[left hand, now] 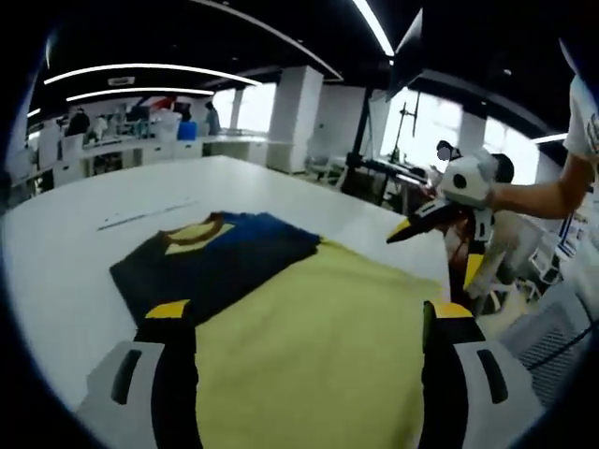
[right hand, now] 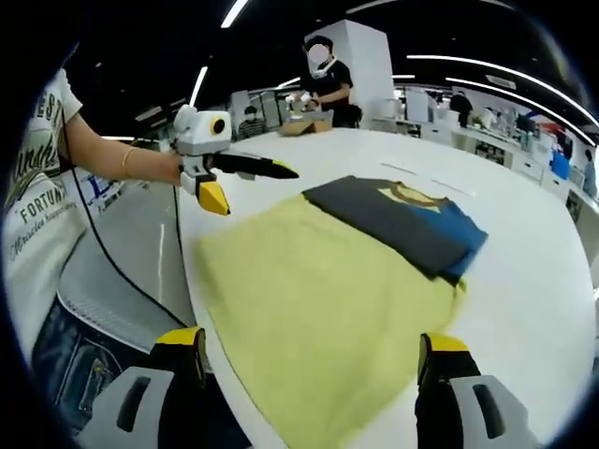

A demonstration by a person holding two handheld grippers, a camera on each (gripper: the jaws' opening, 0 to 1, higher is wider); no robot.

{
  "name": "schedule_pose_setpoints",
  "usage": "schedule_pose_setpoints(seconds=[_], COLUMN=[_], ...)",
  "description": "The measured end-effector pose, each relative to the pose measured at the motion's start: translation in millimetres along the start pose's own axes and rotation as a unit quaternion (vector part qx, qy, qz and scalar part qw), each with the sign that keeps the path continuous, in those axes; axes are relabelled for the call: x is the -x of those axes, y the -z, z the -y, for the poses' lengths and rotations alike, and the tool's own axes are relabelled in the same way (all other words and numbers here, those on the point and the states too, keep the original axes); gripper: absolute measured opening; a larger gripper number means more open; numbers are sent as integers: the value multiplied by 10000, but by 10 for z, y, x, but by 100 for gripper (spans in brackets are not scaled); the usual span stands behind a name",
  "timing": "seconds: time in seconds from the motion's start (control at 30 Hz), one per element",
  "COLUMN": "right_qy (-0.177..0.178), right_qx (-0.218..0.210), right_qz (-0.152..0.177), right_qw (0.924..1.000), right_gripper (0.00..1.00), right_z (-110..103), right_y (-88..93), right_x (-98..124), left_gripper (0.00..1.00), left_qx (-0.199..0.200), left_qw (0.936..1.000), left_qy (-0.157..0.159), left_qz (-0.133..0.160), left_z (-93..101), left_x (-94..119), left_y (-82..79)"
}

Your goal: Fold the garment on the visible template until the final outline fits inside the template.

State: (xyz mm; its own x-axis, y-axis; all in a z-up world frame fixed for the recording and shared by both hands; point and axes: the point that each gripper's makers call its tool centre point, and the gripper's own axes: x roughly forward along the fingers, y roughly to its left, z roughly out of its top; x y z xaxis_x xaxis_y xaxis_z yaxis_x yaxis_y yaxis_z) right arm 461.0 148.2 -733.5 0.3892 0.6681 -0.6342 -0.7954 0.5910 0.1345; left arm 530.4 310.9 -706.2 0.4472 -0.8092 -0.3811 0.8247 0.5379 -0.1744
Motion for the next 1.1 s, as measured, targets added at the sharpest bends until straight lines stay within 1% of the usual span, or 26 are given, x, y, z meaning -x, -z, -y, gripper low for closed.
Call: schedule_pose_setpoints(seconds=[0.13, 0.2, 0.3, 0.33, 0.47, 0.57, 0.7, 0.73, 0.77, 0.8, 0.9, 0.97, 1.03, 1.1], right_qy=[-30, -62, -74, -66, -96, -93, -68, -49, -45, -43, 9, 55, 101, 129], right_qx=[-42, -31, -8, 3, 6, 33, 21, 12, 14, 13, 27, 35, 90, 132], right_qz=[-64, -137, -204, -215, -232, -303, -374, -391, -403, -419, -475, -503, -574, -621], right_qw=[10000, 9999, 9998, 9997, 9997, 9995, 9993, 9992, 9992, 9991, 9989, 9987, 9983, 9979], right_gripper=[87, 86, 85, 85, 80, 77, 74, 72, 71, 69, 67, 65, 63, 61], right_z=[-25, -60, -93, -97, -127, -152, -181, -183, -188, -194, -196, -186, -177, -172], right_y=[63, 118, 174, 187, 240, 307, 381, 404, 420, 435, 487, 514, 553, 578], right_x=[-9, -20, -34, -36, -30, -22, -12, -8, -6, -4, -3, -1, 5, 13], left_gripper=[93, 91, 88, 87, 82, 77, 72, 70, 67, 64, 59, 56, 53, 50], left_qx=[-21, -81, -246, -328, -287, -404, -369, -400, -377, -328, -265, -349, -327, -392], left_qw=[10000, 9998, 9992, 9986, 9977, 9962, 9957, 9943, 9938, 9939, 9937, 9924, 9907, 9895], left_qy=[27, 58, 105, 148, 313, 328, 371, 386, 381, 386, 401, 410, 488, 500], left_qz=[-83, -184, -313, -400, -528, -694, -771, -907, -979, -976, -1008, -1104, -1230, -1295], left_z=[58, 112, 174, 203, 288, 311, 380, 396, 408, 434, 465, 494, 531, 547], left_x=[109, 172, 228, 259, 345, 418, 480, 504, 517, 529, 564, 595, 622, 649], left_y=[122, 216, 305, 358, 474, 575, 674, 741, 774, 787, 829, 873, 923, 964])
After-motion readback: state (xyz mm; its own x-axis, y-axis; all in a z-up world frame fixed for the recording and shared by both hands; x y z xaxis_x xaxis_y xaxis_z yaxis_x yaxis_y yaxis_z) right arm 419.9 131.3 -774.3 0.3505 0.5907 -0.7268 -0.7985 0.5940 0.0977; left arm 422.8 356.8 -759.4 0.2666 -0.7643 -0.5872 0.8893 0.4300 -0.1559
